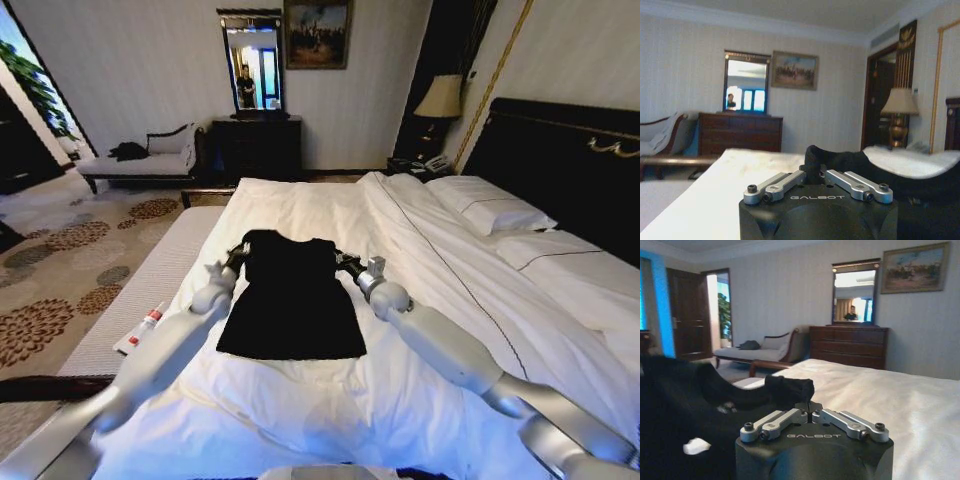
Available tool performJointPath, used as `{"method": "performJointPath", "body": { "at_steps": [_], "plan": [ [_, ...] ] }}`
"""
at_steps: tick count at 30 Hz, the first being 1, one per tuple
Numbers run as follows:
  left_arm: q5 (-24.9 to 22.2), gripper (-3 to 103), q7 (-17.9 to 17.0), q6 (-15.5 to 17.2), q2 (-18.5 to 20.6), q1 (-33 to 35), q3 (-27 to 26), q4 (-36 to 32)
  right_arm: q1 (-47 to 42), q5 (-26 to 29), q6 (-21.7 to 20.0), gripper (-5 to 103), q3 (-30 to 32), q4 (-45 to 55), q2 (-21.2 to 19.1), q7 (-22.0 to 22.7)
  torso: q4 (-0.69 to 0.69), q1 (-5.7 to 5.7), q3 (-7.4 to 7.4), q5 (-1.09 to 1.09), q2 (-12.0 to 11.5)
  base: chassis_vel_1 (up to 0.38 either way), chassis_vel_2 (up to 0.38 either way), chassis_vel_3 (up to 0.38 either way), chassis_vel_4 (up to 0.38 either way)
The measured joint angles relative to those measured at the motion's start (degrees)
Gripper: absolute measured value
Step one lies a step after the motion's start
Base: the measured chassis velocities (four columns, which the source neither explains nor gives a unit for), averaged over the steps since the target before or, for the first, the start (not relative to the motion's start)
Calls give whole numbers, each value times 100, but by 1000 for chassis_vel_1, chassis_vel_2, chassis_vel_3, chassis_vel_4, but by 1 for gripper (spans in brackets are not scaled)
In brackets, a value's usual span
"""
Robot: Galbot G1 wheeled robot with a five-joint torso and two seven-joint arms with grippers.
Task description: Fold the clothes on the bed.
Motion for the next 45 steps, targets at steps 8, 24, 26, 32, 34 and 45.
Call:
{"method": "performJointPath", "body": {
  "at_steps": [8, 24, 26, 32, 34, 45],
  "plan": [
    [344, 0, 100, -76, 120, 1127, -478, -498, -1363, -291, -76, 0, 792, 928, -126, 90, -6, 1, 1, 3, 0, 0, 0, 0, 0],
    [954, 0, 70, -200, -62, 1772, -444, -589, -3090, -1155, 396, 0, 1677, 1030, -81, -177, -4, 2, 1, 2, 0, 0, 0, 0, 0],
    [991, 0, 65, -214, -79, 1813, -444, -591, -3158, -1188, 431, 0, 1702, 1027, -78, -188, -5, 2, 1, 3, 0, 0, 0, 0, 0],
    [1134, 0, 58, -249, -92, 1973, -443, -589, -3467, -1432, 597, 0, 1735, 1036, -56, -275, -5, 3, 2, 3, -1, 0, 0, 0, 0],
    [1179, 0, 52, -251, -71, 2095, -441, -675, -3567, -1477, 625, 0, 1743, 1037, -30, -281, -5, 2, 1, 2, 0, 0, 0, 0, 0],
    [1396, 0, 68, -288, 58, 2558, -528, -761, -3891, -1725, 730, 0, 1686, 995, 47, -319, -5, 2, 1, 3, -1, 0, 0, 0, 0]
  ]
}}
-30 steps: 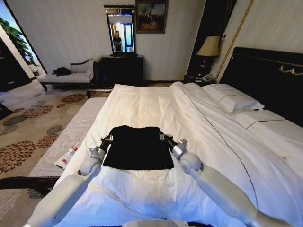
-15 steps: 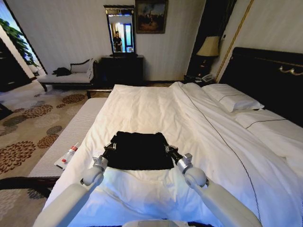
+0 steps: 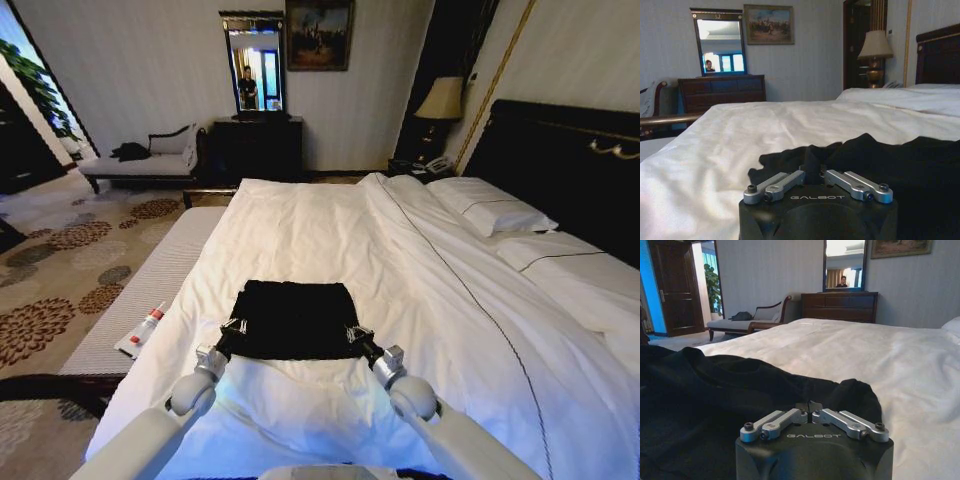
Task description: Fold the clothes on the bed.
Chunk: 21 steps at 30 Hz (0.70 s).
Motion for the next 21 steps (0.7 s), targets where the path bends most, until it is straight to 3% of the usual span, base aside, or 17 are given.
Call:
{"method": "performJointPath", "body": {
  "at_steps": [8, 11, 12, 19, 21],
  "plan": [
    [0, -2, -39, 25, -29, -225, 111, 189, -96, -59, 28, 0, -17, -88, 30, -47, -2, 1, 0, 0, -1, 0, 0, 0, 0],
    [62, 2, -30, 42, 1, -234, 136, 190, -143, -67, 28, 0, -12, -68, 26, -60, 0, 0, 1, 0, -1, 0, 0, 0, 0],
    [126, 7, -21, 44, 22, -235, 149, 190, -182, -87, 28, -3, -14, -57, 26, -67, 0, 1, 1, 0, -1, 0, 0, 0, 0],
    [306, 28, 0, 82, 136, -29, 197, -84, -326, -251, 43, 24, -57, -56, 98, -68, -1, 0, 0, 0, -1, 0, 0, 0, 0],
    [351, 28, 5, 83, 163, 42, 181, -140, -334, -250, 43, 24, -47, -38, 92, -61, -1, 0, 0, 1, -1, 0, 0, 0, 0]
  ]
}}
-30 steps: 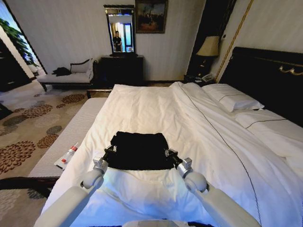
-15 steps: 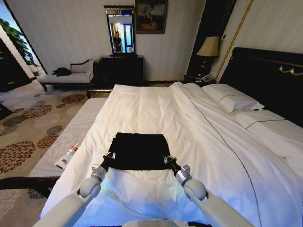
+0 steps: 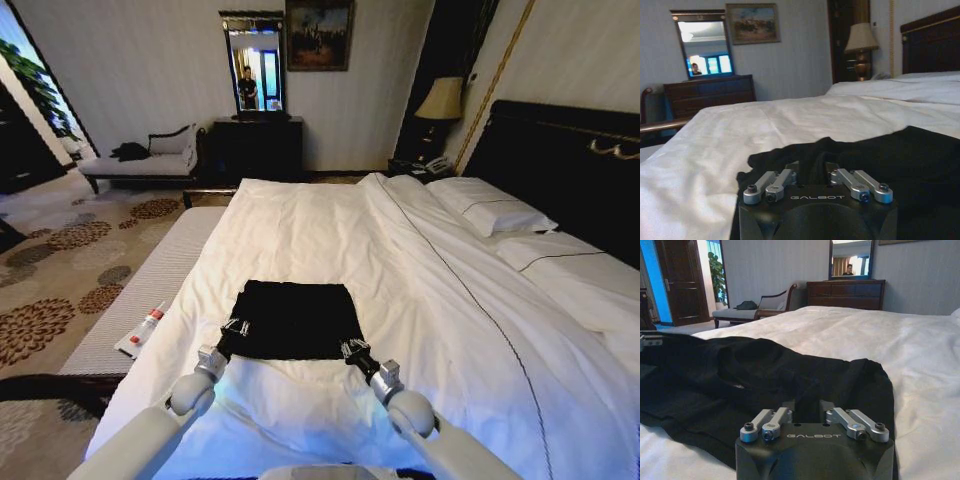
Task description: Fold the clothes on the bed.
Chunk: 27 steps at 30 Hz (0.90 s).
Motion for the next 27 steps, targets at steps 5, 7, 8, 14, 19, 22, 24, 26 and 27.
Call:
{"method": "performJointPath", "body": {
  "at_steps": [5, 7, 8, 14, 19, 22, 24, 26, 27],
  "plan": [
    [266, 49, 114, -104, 92, 541, -245, -263, -275, 4, 75, 46, 176, 148, -66, -54, 2, 0, 0, -1, 0, 0, 0, 0, 0],
    [289, 55, 132, -123, 90, 627, -296, -297, -360, -22, 99, 52, 225, 164, -63, -80, 1, 0, 0, 0, 0, 0, 0, 0, 0],
    [320, 60, 158, -161, 59, 781, -400, -361, -542, -90, 152, 57, 355, 213, -35, -127, 0, -1, 0, -1, 0, 0, 0, 0, 0],
    [290, 83, 166, -220, -24, 1023, -649, -568, -854, 1, 163, 79, 708, 507, -4, -147, 0, -1, 0, -1, 0, 0, 0, 0, 0],
    [-158, 99, -7, -102, -90, 960, -962, -746, -828, 668, -199, 98, 1069, 976, -86, 79, 1, 0, 0, 0, 0, 0, 0, 0, 0],
    [-611, 100, -265, 67, -187, 644, -1075, -637, -710, 1129, -456, 100, 1199, 1137, -146, 260, 1, 0, 0, -1, 0, 0, 0, 0, 0],
    [-945, 100, -387, 160, -243, 359, -1090, -496, -646, 1306, -543, 100, 1269, 1179, -179, 331, 1, 0, 0, -1, 0, 0, 0, 0, 0],
    [-1204, 100, -472, 249, -270, 111, -1084, -377, -621, 1372, -577, 100, 1309, 1201, -205, 360, 1, 0, 0, -1, 0, 0, 0, 0, 0],
    [-1477, 100, -527, 364, -296, -163, -1034, -233, -617, 1407, -604, 100, 1347, 1228, -226, 387, 0, 0, 1, 1, 0, 0, 0, 0, 0]
  ]
}}
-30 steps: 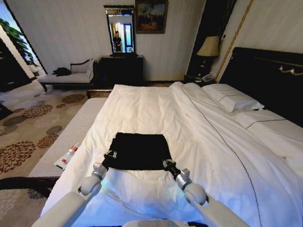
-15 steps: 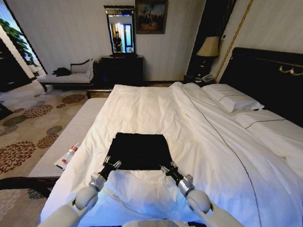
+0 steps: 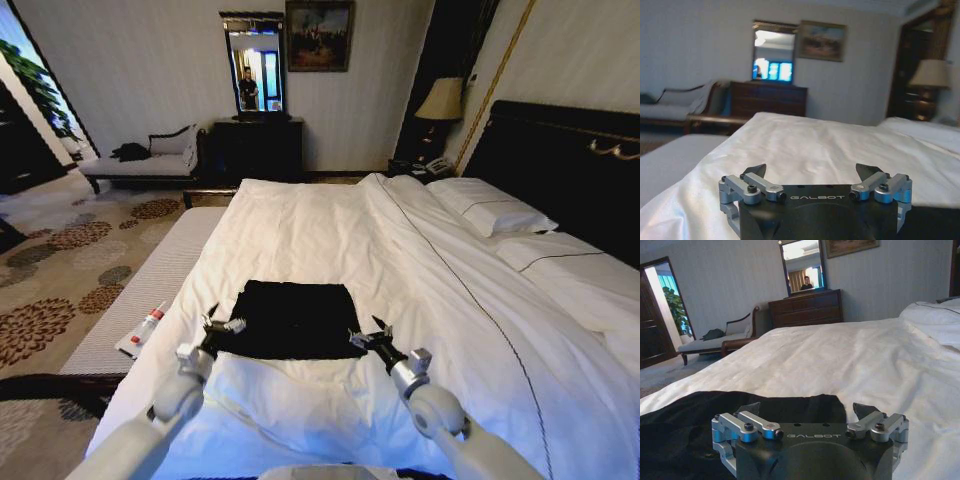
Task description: Fold the clothes on the bed.
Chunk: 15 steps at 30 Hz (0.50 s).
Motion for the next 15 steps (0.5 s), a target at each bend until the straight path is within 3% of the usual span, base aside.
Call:
{"method": "performJointPath", "body": {
  "at_steps": [7, 15],
  "plan": [
    [-633, 100, -100, 366, -327, -1215, 425, 1055, -183, -8, -93, 100, 217, 152, -20, 116, 0, 0, 0, -2, 0, 0, 0, 0, 0],
    [-702, 100, 4, 566, -857, -2261, 879, 2392, -357, 15, -173, 100, 555, 272, -53, 183, 0, 1, 0, -1, 0, 0, 0, 0, 0]
  ]
}}
